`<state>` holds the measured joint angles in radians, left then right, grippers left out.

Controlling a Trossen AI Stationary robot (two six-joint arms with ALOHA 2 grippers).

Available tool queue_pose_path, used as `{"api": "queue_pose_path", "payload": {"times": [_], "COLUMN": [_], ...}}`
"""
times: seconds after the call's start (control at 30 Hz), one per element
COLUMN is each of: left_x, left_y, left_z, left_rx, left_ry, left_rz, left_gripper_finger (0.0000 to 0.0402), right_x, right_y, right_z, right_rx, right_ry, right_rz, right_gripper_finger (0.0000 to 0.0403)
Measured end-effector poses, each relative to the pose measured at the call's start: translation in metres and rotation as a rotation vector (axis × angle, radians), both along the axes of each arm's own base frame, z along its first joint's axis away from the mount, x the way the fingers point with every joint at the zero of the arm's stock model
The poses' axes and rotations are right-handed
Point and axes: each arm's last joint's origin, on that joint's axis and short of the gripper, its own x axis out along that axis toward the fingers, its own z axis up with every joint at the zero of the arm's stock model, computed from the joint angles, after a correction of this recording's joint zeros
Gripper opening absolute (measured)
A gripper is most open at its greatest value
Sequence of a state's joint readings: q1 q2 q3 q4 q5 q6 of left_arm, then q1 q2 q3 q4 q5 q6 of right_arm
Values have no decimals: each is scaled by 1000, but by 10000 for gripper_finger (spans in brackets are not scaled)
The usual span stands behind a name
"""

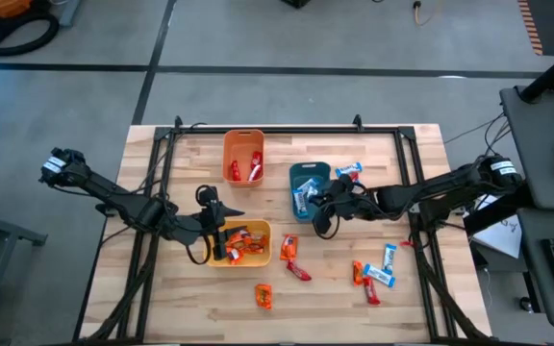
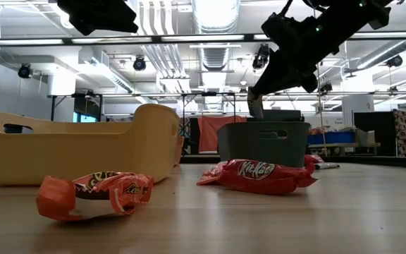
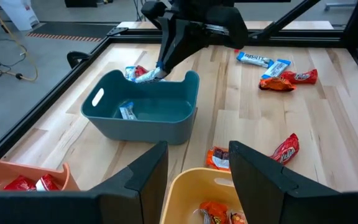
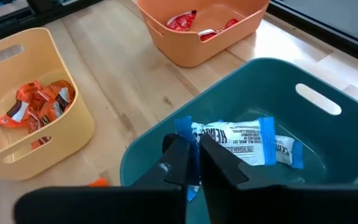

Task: Organize candy in baskets
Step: Put the white chocolate into the blue bin, then put the red chocolate into the orange bin

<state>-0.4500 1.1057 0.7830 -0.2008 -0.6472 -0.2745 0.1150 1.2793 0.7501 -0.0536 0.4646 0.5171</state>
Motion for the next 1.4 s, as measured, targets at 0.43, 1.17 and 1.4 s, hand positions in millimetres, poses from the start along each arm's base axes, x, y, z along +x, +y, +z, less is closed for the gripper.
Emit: {"api": "queue_pose_path", "payload": {"times": [0.43,1.17,1.4], "left_x": [0,0,0], "left_y": [0,0,0], "left_z": [0,0,0], "left_rx": [0,0,0], "left_ry": [0,0,0], "left_rz": [0,0,0], "left_gripper_finger": [154,154,154], "right_x": [0,-38,-58], "right_y": [0,-62,-100], "right_z": [0,41,25], "right_rx": [14,238,367], "right_ry": [-15,578,673], "right_rz": [-19,-303,-339], "right_gripper_finger": [188,184,184]}}
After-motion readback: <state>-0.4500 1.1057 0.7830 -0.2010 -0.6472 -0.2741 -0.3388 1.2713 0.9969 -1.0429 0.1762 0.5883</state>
